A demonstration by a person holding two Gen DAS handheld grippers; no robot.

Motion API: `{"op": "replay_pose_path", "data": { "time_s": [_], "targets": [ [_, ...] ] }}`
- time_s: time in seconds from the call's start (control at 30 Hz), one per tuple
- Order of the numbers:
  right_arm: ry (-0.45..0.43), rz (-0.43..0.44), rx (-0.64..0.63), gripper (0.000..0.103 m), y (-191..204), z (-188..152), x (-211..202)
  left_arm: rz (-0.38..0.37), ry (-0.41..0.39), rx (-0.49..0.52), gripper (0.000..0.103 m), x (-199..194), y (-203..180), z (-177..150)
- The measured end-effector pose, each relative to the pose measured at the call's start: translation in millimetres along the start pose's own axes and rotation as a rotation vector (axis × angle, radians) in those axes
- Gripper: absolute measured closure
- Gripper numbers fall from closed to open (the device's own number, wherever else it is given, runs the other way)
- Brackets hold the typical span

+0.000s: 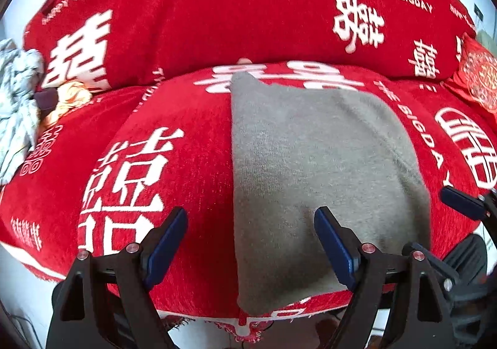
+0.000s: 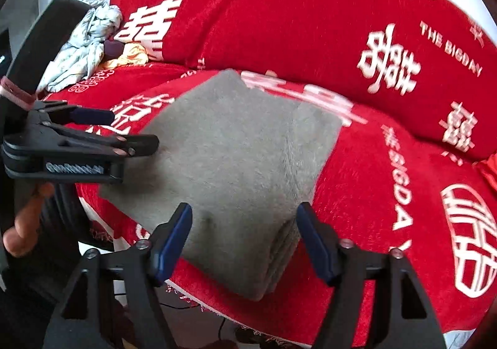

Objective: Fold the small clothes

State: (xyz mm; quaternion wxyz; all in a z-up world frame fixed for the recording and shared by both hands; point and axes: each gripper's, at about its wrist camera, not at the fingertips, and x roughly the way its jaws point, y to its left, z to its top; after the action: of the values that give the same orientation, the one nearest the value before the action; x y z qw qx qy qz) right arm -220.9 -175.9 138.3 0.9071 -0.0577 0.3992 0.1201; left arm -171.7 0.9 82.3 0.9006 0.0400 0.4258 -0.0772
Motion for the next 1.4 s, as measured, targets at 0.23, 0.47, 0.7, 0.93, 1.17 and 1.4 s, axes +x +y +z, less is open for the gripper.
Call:
{"op": "replay_pose_path", "data": {
  "time_s": [0.23, 0.47, 0.7, 0.93, 1.17, 1.4],
  "targets": [
    [0.007, -0.073, 0.062, 0.025, 15, 7, -12, 0.064, -0.056, -0.056, 0.018, -10, 1, -9],
    [0.066, -0.13, 0.124, 0.025, 24, 1, -3, 0.012, -0.052, -0.044, 0.018, -14, -3, -22],
    [0.094, -0.157, 0.17, 0.025, 21, -4, 0, 0.067, -0.113, -0.009, 0.018, -23, -12, -30],
    [0.114, -0.163, 0.181, 0.025, 21, -8, 4, 0.068, -0.067, -0.015, 0.018, -21, -11, -36],
    [0.096, -0.171, 0.182, 0.025, 22, -8, -2, 0.063, -0.083, -0.015, 0.018, -28, -12, -37],
    [0.09, -0.173, 0.186, 0.025, 22, -8, -4, 0.096, -0.109, -0.005, 0.018, -35, -14, -37]
  ]
}}
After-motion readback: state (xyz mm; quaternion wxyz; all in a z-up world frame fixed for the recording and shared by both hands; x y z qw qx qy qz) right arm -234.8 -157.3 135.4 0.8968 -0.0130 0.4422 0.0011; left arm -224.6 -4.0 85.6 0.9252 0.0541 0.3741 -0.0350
